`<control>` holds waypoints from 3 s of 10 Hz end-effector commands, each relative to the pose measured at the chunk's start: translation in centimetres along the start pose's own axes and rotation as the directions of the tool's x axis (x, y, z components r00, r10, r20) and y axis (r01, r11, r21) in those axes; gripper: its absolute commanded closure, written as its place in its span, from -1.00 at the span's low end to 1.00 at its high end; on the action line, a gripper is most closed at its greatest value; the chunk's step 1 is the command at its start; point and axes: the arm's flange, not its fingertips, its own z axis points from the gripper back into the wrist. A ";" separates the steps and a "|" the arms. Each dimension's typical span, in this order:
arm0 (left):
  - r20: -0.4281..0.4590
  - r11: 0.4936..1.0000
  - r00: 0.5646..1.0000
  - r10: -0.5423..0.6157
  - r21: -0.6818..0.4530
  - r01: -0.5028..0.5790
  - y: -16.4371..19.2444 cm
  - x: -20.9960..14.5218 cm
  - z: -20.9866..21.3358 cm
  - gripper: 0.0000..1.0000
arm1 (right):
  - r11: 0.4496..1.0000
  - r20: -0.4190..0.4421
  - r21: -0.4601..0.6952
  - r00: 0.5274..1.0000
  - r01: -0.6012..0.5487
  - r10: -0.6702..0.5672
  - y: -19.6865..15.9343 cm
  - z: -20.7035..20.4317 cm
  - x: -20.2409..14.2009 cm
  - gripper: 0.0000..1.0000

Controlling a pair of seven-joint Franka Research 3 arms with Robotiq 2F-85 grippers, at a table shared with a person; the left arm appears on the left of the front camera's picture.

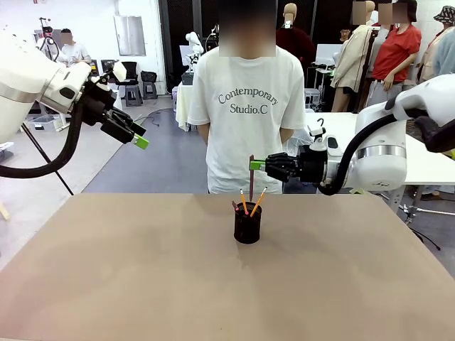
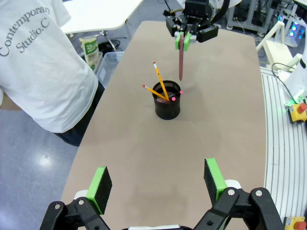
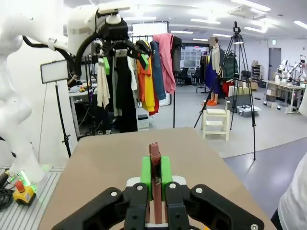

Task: Place the pens into the pen holder.
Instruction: Pick up a writing instrument from the table and place it into the Pen holder.

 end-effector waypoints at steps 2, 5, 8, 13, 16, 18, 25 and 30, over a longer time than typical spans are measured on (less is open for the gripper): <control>-0.002 1.000 1.000 0.002 0.005 -0.002 0.1 -0.1 0.2 -1.00 | 0.997 -0.009 -0.053 0.999 -0.048 0.047 -1.5 -1.0 -1.5 1.00; -0.002 1.000 1.000 0.002 0.005 -0.002 0.1 -0.1 0.2 -1.00 | 0.996 -0.035 -0.061 0.998 -0.062 0.060 -2.6 -1.4 -3.5 1.00; -0.002 1.000 1.000 0.002 0.005 -0.002 0.1 -0.1 0.2 -1.00 | 0.995 -0.058 -0.081 0.997 -0.060 0.055 -3.4 -1.4 -4.4 1.00; -0.002 1.000 1.000 0.002 0.005 -0.002 0.1 -0.1 0.2 -1.00 | 0.996 -0.065 -0.081 0.997 -0.038 0.033 -3.7 -1.6 -4.7 -0.92; -0.002 1.000 1.000 0.002 0.005 -0.002 0.1 -0.1 0.2 -1.00 | 0.997 -0.060 -0.067 0.998 -0.038 0.034 -3.9 -1.5 -4.6 -1.00; -0.002 1.000 1.000 0.002 0.005 -0.002 0.1 -0.1 0.2 -1.00 | 0.998 -0.053 -0.061 0.999 0.011 -0.014 -3.8 -1.3 -4.4 -1.00; -0.002 1.000 1.000 0.002 0.005 -0.002 0.1 -0.1 0.2 -1.00 | 0.998 -0.072 -0.051 0.997 -0.024 0.021 -3.4 -0.8 -4.6 -1.00; -0.002 1.000 1.000 0.002 0.005 -0.002 0.1 -0.1 0.2 -1.00 | 0.989 -0.225 0.098 0.965 -0.112 0.132 -1.3 3.8 1.4 -1.00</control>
